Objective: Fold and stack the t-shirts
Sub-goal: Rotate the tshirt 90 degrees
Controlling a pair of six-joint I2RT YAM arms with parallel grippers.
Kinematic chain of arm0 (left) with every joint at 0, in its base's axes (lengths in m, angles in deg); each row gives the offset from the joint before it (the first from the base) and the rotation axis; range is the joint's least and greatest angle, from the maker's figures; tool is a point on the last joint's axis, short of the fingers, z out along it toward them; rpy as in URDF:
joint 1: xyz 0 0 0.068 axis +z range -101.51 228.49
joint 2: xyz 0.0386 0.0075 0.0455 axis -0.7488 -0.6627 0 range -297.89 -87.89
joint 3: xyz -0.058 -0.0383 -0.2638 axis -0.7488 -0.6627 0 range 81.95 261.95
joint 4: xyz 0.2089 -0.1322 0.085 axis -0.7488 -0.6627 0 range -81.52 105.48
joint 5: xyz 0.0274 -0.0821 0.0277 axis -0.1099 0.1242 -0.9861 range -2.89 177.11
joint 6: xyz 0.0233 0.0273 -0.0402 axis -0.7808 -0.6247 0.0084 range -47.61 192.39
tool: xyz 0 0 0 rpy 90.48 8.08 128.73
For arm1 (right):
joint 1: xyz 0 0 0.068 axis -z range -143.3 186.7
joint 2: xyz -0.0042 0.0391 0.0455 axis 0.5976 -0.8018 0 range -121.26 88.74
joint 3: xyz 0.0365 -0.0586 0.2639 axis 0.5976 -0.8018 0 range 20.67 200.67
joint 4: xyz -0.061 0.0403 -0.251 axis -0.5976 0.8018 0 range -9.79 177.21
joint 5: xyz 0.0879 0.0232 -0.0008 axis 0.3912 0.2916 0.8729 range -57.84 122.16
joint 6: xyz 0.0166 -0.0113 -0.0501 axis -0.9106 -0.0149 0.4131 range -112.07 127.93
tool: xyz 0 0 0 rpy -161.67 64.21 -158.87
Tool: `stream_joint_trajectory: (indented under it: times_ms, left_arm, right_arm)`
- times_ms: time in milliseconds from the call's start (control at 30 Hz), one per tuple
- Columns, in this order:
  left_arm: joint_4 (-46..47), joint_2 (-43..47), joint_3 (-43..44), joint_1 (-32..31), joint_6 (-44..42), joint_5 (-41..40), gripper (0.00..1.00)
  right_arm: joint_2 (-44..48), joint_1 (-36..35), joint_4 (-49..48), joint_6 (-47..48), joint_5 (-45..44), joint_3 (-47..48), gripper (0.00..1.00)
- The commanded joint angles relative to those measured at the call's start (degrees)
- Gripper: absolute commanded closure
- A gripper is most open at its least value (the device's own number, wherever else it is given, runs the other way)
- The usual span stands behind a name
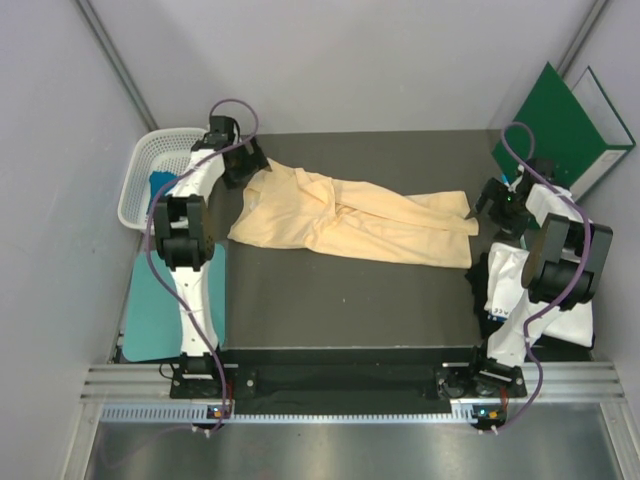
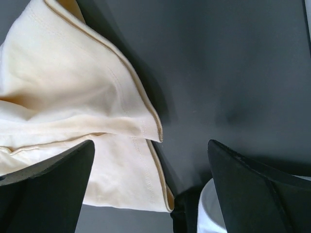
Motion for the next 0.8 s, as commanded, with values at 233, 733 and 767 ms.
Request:
stream_joint_trajectory:
  times_ms: [233, 733, 767]
  left_arm:
    - [-2.3, -8.5, 5.8, -1.2, -2.5, 0.7, 0.37]
    - [-5.0, -1.6, 6.1, 4.0, -0.7, -6.0, 1.00]
    - [-5.3, -1.5, 5.9, 4.7, -0.8, -6.3, 1.00]
  right_arm:
    - [0.5, -0.5, -0.9, -0.1, -1.2, 1.9, 0.00]
    - [-2.4, -1.5, -4.6, -2.0, 2.0, 1.4, 0.00]
    - [-2.5, -1.8, -4.7, -2.0, 2.2, 1.4, 0.00]
